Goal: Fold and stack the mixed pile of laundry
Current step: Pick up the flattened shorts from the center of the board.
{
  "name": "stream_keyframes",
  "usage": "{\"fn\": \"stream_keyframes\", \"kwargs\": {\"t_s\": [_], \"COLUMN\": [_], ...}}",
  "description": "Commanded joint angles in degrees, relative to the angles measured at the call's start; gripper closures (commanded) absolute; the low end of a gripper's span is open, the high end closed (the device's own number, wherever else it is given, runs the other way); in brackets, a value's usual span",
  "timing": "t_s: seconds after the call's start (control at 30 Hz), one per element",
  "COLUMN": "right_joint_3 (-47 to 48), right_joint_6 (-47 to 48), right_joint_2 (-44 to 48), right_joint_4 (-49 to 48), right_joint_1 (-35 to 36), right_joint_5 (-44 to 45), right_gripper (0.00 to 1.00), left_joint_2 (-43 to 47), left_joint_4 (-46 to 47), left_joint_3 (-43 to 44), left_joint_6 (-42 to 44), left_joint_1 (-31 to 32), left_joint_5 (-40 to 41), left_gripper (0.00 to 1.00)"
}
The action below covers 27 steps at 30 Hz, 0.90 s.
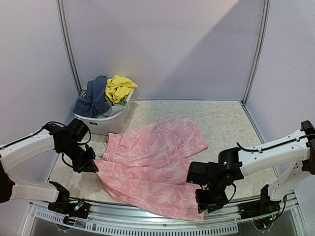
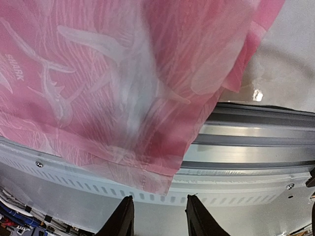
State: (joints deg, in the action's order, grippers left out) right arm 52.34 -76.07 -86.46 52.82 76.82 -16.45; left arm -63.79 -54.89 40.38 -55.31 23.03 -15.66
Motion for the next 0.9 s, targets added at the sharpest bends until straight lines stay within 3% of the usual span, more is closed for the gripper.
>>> {"fn": "stream_keyframes", "kwargs": {"t_s": [0.0,0.63,0.87], "right_joint_3": [-1.01,3.44,4.18], "right_joint_6": [-3.10,-0.24,0.90], "right_joint_2": [-2.33,-11.18,-13.21], "right_joint_4": [-5.16,-4.26,-4.52], "right_joint_1": [0.42,0.66,0.97], "right_joint_5": [1.97,0.81,-0.03], "right_gripper": [0.63,0.67,0.80], "left_joint_2": [-0.73,-1.37,-1.86], "left_joint_4": [0.15,-0.71,-0.13], "left_joint_3": [0.71,1.50,1.63], "left_joint_6": [2.41,4.02,3.76], "left_joint_1": [-0.51,-0.48,-0.46], "left_joint_5": [-0.84,-0.86,-0.70], "left_gripper": [1.00,1.00,1.00]}}
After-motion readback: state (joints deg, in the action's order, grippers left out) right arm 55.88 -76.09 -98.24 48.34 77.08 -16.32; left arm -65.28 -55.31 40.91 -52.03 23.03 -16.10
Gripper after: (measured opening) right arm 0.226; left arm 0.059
